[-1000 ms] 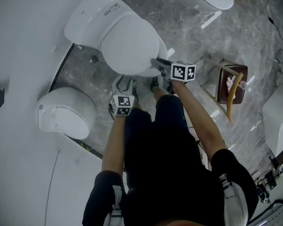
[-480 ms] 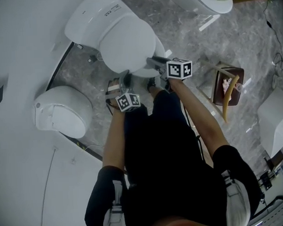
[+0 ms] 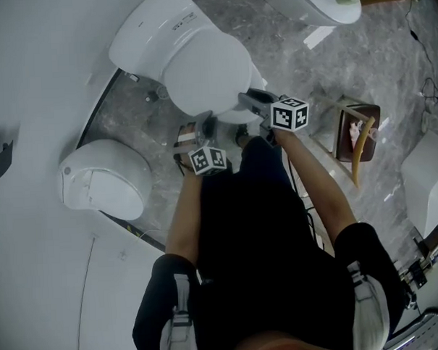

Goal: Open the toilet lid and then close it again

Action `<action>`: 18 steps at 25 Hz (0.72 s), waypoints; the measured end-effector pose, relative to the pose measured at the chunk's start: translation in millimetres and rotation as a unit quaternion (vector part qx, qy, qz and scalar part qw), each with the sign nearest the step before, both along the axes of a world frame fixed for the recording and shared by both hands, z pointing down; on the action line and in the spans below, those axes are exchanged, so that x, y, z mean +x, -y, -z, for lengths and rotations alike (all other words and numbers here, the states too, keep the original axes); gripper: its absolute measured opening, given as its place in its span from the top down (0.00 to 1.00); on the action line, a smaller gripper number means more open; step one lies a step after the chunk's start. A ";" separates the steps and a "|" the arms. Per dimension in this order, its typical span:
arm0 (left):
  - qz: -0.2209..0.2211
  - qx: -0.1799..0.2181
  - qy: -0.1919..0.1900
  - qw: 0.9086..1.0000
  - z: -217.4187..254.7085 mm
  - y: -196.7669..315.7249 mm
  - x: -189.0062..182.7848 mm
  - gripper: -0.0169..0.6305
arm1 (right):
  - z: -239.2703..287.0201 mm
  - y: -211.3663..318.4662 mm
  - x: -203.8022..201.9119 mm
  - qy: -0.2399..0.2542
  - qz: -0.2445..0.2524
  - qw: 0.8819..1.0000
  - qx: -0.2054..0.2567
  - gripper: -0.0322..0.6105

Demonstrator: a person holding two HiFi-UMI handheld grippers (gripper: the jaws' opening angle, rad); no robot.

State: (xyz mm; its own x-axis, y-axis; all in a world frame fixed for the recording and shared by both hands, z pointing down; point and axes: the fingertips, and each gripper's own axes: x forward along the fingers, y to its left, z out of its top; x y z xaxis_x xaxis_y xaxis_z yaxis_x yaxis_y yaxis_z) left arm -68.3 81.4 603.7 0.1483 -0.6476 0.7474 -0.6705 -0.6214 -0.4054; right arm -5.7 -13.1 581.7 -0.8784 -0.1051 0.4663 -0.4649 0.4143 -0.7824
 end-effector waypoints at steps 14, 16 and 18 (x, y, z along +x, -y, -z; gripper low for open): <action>-0.024 0.016 -0.047 0.998 22.9 23.1 -36.7 0.86 | 24.0 25.9 -36.1 0.020 -0.036 0.997 0.062 0.69; -0.036 0.019 -0.049 0.998 25.6 25.2 -40.7 0.86 | 26.8 27.7 -40.6 0.016 -0.042 0.996 0.074 0.69; -0.044 0.022 -0.051 0.997 28.6 27.8 -45.2 0.85 | 30.5 32.5 -42.9 0.016 -0.063 0.995 0.074 0.69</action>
